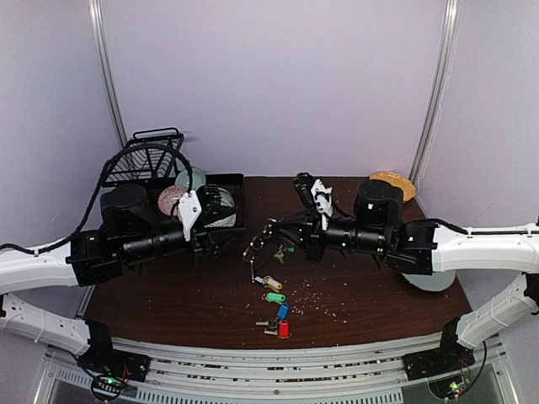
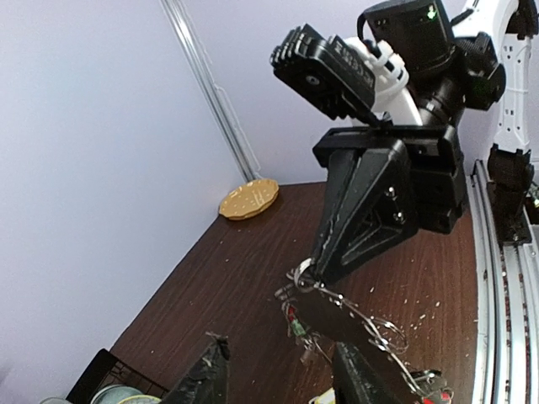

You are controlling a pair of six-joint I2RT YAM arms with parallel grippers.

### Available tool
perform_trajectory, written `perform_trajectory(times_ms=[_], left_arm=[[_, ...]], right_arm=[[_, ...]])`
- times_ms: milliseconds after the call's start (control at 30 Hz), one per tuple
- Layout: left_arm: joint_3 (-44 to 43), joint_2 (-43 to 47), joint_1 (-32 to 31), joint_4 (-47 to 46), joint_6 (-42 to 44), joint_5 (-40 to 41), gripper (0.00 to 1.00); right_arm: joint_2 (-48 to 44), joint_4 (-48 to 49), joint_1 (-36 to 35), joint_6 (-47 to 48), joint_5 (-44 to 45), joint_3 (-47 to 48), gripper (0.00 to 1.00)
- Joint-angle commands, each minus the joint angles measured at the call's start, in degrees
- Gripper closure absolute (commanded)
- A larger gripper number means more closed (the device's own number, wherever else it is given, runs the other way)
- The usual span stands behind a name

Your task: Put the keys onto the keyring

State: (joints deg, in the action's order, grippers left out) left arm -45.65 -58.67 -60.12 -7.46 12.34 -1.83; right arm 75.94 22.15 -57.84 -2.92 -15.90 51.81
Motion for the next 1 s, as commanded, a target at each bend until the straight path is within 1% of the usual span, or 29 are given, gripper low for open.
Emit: perform_trajectory(times_ms=[0,67,167,200,267,300,333,367,433,500,567,600,667,700,800,833,967], left_arm=[[-3.0,-0.4,-0.2,4.1,1.3,5.2,0.54],[-4.6,-1.4,-0.2,5.3,0.3,5.0,0.52],[-8.6,-4.3,-0.2,8.7,-1.2,1.1,0.52],[-10.4,-5.5,-0.2,10.3,-2.2,-0.3,0.53],[-13.8,-8.0,0.4,13.3,-4.0,-2.7,0.57],[-15.4,-9.1,1.1,15.0,-4.6,-5.7,0.58],[-16.6,-10.4,1.9,16.5,-4.9,-9.9,0.62],[-17.6,-11.3,2.5,17.9,-4.9,-11.8,0.66],[-17.6,-12.2,2.6,19.0,-3.4,-15.0,0.71],[-15.4,-10.7,2.6,17.6,0.0,-20.4,0.72],[-11.6,-7.8,2.6,13.1,1.2,-24.0,0.71],[-10.0,-6.5,2.6,10.7,1.4,-24.4,0.69],[-8.5,-5.9,2.6,8.9,2.2,-24.0,0.69],[-8.8,-6.5,2.6,9.0,2.2,-23.4,0.71],[-10.6,-8.8,2.6,9.8,1.2,-19.9,0.81],[-11.1,-9.5,2.6,10.0,1.2,-19.5,0.82],[-11.1,-10.9,2.3,10.0,1.4,-21.2,0.80]], right_arm=[[0.0,-3.2,0.1,-2.5,6.2,3.6,1.00],[0.2,-4.1,0.0,-1.8,5.0,4.1,1.00],[-0.1,-4.8,-0.1,2.1,0.0,3.7,1.00],[-0.5,-4.9,-0.2,3.6,-2.3,3.4,1.00],[-1.0,-5.1,-0.2,6.0,-4.1,3.0,1.00],[-1.3,-5.1,-0.3,7.2,-5.3,2.7,1.00],[-1.6,-5.1,-0.3,8.4,-6.3,2.4,1.00],[-1.9,-4.9,-0.4,9.7,-7.8,1.9,1.00],[-2.7,-3.4,-0.5,11.9,-10.9,0.6,1.00],[-3.7,-0.9,-0.6,12.0,-12.8,-1.2,1.00],[-4.4,0.8,-0.6,12.3,-13.6,-2.4,1.00],[-4.6,1.0,-0.6,12.4,-13.7,-2.8,1.00],[-4.7,1.1,-0.7,12.8,-13.6,-2.9,1.00],[-4.8,1.1,-0.8,12.9,-13.7,-2.9,1.00],[-4.6,1.8,-1.3,13.4,-14.1,-2.9,1.00],[-4.6,2.1,-1.5,13.5,-14.2,-2.9,1.00],[-4.3,2.4,-1.7,13.7,-14.2,-2.8,1.00]])
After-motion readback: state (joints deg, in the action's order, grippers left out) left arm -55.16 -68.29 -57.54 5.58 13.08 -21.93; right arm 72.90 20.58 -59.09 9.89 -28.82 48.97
